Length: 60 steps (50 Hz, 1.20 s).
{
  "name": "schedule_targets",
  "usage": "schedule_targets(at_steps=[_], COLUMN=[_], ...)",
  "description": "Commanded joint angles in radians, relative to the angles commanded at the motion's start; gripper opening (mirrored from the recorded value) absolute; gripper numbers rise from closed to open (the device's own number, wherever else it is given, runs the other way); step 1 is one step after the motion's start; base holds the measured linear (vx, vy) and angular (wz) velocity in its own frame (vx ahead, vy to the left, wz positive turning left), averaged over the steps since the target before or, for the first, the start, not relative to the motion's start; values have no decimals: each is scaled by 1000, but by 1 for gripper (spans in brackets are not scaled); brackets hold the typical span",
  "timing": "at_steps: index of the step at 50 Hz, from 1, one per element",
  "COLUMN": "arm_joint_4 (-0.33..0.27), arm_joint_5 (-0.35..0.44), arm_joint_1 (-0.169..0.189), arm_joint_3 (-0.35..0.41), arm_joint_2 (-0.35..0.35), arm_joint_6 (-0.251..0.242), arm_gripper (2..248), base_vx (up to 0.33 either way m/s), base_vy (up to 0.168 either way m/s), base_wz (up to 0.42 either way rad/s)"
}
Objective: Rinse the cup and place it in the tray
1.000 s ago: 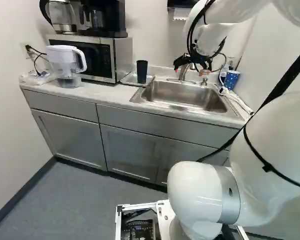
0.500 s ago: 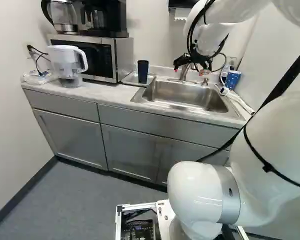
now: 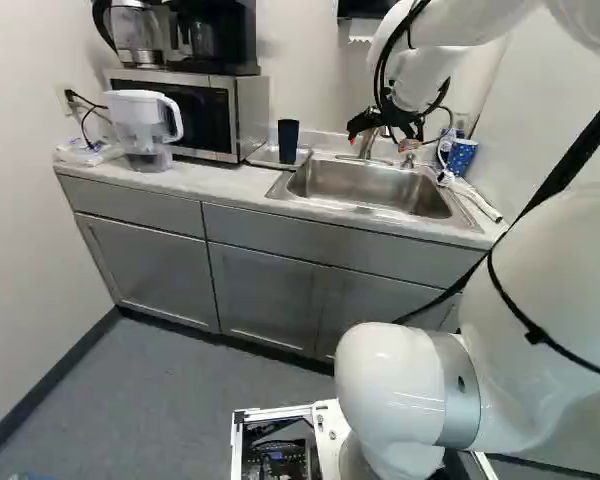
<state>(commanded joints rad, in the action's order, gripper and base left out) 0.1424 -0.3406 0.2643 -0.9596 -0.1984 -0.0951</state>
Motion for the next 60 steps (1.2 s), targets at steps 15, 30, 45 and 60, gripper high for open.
schedule_targets(at_steps=[15, 30, 45, 60], arm_joint_4=[0, 0, 0, 0], arm_joint_5=[0, 0, 0, 0], arm_joint_1=[0, 0, 0, 0], arm_joint_3=[0, 0, 0, 0], arm_joint_2=[0, 0, 0, 0], arm_joint_6=[0, 0, 0, 0], arm_gripper=[247, 247, 247, 247], base_vx=[-121, -145, -138, -129], base_vy=[37, 0, -3, -2], base_wz=[-4, 4, 5, 9])
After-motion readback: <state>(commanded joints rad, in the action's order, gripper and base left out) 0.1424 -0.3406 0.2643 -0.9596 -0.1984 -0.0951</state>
